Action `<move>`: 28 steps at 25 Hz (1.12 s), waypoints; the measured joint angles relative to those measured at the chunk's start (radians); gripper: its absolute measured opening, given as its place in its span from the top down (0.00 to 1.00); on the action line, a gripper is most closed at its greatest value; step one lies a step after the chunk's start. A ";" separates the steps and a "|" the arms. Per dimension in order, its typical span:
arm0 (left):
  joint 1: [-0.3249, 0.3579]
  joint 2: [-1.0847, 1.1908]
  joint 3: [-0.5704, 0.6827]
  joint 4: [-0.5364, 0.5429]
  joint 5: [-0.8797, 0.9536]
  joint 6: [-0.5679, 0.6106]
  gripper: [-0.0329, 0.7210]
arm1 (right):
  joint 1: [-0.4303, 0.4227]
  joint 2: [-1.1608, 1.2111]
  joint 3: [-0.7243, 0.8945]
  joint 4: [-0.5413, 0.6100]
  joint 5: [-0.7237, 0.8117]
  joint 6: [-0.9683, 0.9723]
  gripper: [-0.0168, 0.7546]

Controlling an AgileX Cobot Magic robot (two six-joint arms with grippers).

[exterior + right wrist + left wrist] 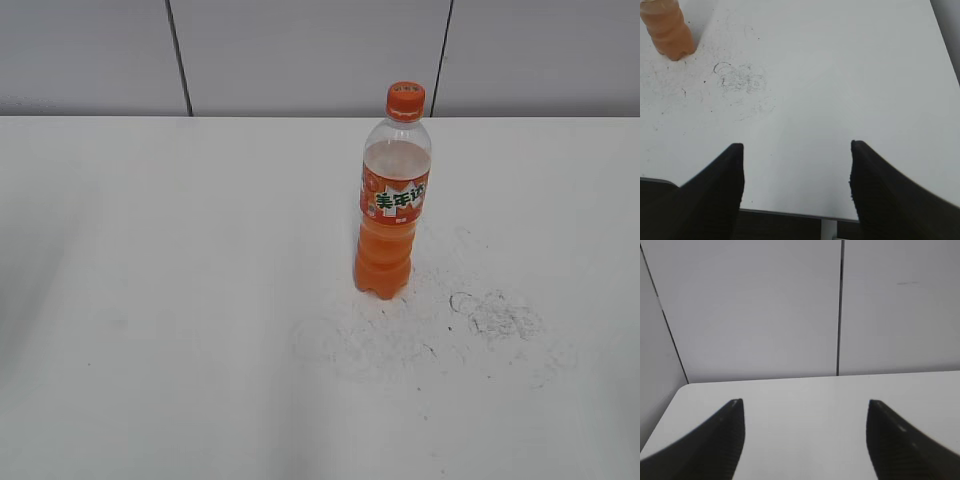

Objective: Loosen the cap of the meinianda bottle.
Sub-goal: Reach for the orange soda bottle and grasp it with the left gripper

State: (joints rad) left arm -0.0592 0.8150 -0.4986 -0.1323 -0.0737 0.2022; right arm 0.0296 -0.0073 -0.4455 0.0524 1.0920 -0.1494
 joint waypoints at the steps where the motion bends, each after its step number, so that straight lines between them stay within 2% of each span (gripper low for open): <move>1: -0.001 0.060 0.002 0.000 -0.030 0.000 0.19 | 0.000 0.000 0.000 0.000 0.000 0.000 0.34; 4: -0.023 0.195 0.007 0.000 -0.135 -0.001 0.19 | 0.000 0.000 0.000 0.000 0.000 0.000 0.34; 8: -0.100 0.381 0.007 0.015 -0.281 -0.012 0.21 | 0.000 0.000 0.000 0.000 0.000 0.000 0.34; 12: -0.164 0.562 0.007 0.119 -0.399 -0.085 0.21 | 0.000 0.000 0.000 0.000 0.000 0.000 0.34; 19: -0.175 0.836 -0.022 0.578 -0.643 -0.422 0.21 | 0.000 0.000 0.000 0.000 0.000 0.000 0.34; 23: -0.174 0.965 -0.124 0.895 -0.704 -0.607 0.21 | 0.000 0.000 0.000 0.000 0.000 0.000 0.34; 28: -0.174 1.095 -0.301 1.226 -0.786 -0.809 0.21 | 0.000 0.000 0.000 0.000 0.000 0.000 0.34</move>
State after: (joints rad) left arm -0.2328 1.9101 -0.7998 1.0939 -0.8597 -0.6063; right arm 0.0296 -0.0073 -0.4455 0.0524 1.0920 -0.1494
